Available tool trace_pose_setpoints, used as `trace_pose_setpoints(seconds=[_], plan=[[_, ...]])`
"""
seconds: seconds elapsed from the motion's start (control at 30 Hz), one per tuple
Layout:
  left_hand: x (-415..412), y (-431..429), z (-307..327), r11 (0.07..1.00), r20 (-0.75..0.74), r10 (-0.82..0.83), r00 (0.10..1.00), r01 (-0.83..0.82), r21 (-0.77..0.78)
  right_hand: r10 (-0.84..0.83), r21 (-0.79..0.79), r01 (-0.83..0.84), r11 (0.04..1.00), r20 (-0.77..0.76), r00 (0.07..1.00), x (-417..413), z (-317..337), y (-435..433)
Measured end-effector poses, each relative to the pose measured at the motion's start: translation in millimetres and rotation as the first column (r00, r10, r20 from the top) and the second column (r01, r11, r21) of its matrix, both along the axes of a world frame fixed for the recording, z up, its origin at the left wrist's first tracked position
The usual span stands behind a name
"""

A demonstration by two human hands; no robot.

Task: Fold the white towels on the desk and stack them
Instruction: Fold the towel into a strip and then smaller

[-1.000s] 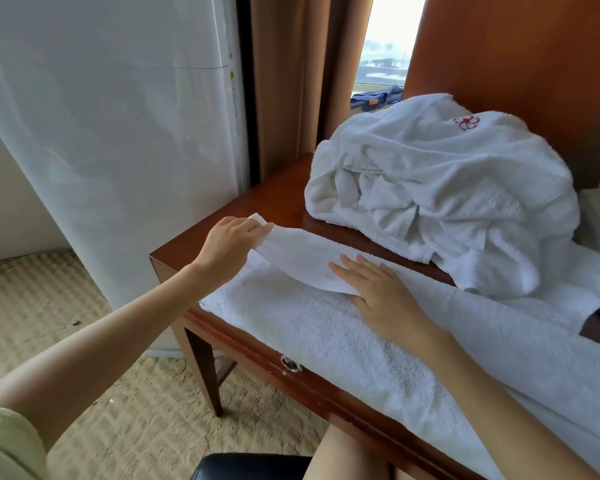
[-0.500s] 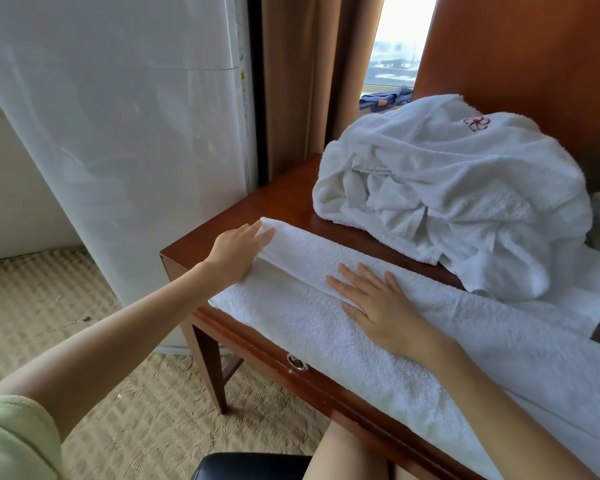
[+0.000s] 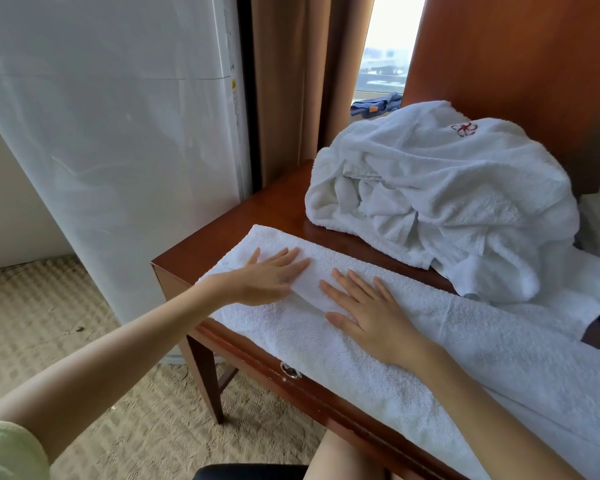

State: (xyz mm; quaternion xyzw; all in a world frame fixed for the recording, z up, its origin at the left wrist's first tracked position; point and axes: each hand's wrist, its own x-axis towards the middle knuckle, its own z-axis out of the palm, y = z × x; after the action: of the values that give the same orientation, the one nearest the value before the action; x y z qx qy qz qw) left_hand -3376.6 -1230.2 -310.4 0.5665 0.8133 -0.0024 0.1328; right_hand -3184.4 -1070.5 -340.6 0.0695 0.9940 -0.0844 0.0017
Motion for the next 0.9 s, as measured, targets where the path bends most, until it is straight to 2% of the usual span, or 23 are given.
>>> trace_pose_setpoints(seconds=[0.1, 0.17, 0.27, 0.3, 0.33, 0.4, 0.47, 0.57, 0.67, 0.73, 0.8, 0.9], plan=[[-1, 5, -8, 0.994, 0.037, -0.015, 0.999, 0.011, 0.110, -0.015, 0.003, 0.015, 1.000, -0.027, 1.000, -1, -2, 1], [-9, 8, -5, 0.997, 0.129, -0.016, 0.992, 0.006, 0.078, -0.023, -0.007, 0.023, 1.000, -0.035, 0.999, 0, -2, 1], [-19, 13, 4, 0.999, 0.370, 0.036, 0.928, -0.045, 0.015, -0.022, -0.014, 0.022, 1.000, -0.024, 0.999, -1, -2, 2], [-18, 16, 4, 0.997, 0.376, 0.062, 0.924, -0.070, 0.009, -0.023, -0.014, 0.022, 1.000, -0.023, 0.999, -1, -3, 2], [-14, 20, 1, 0.996, 0.320, 0.079, 0.944, -0.090, 0.020, -0.024, -0.012, 0.023, 1.000, -0.024, 0.999, -1, -3, 2], [-3, 26, -12, 0.991, 0.104, 0.089, 0.991, -0.099, 0.089, -0.024, -0.006, 0.024, 1.000, -0.031, 0.999, -1, -4, 3], [1, 27, -22, 0.986, -0.040, 0.067, 0.997, -0.060, 0.156, -0.022, -0.007, 0.022, 1.000, -0.042, 0.999, -1, -5, 2], [-2, 30, -17, 0.990, -0.040, 0.076, 0.996, -0.071, 0.119, -0.018, -0.060, 0.014, 0.998, -0.077, 0.997, 0, -2, 1], [15, 43, -10, 0.983, -0.117, 0.165, 0.979, -0.153, 0.101, -0.113, -0.147, 0.088, 0.985, -0.175, 0.978, 0, 5, 5], [43, 54, -11, 0.975, -0.161, 0.107, 0.981, -0.072, 0.210, -0.194, -0.079, 0.179, 0.981, -0.248, 0.949, 2, 10, 9], [75, 66, -16, 0.948, -0.154, -0.028, 0.988, 0.075, 0.310, -0.246, -0.003, 0.257, 0.966, -0.297, 0.922, 6, 12, 13], [108, 80, -27, 0.947, -0.070, -0.070, 0.995, 0.088, 0.308, -0.279, 0.039, 0.294, 0.955, -0.212, 0.936, 24, 5, 18]])
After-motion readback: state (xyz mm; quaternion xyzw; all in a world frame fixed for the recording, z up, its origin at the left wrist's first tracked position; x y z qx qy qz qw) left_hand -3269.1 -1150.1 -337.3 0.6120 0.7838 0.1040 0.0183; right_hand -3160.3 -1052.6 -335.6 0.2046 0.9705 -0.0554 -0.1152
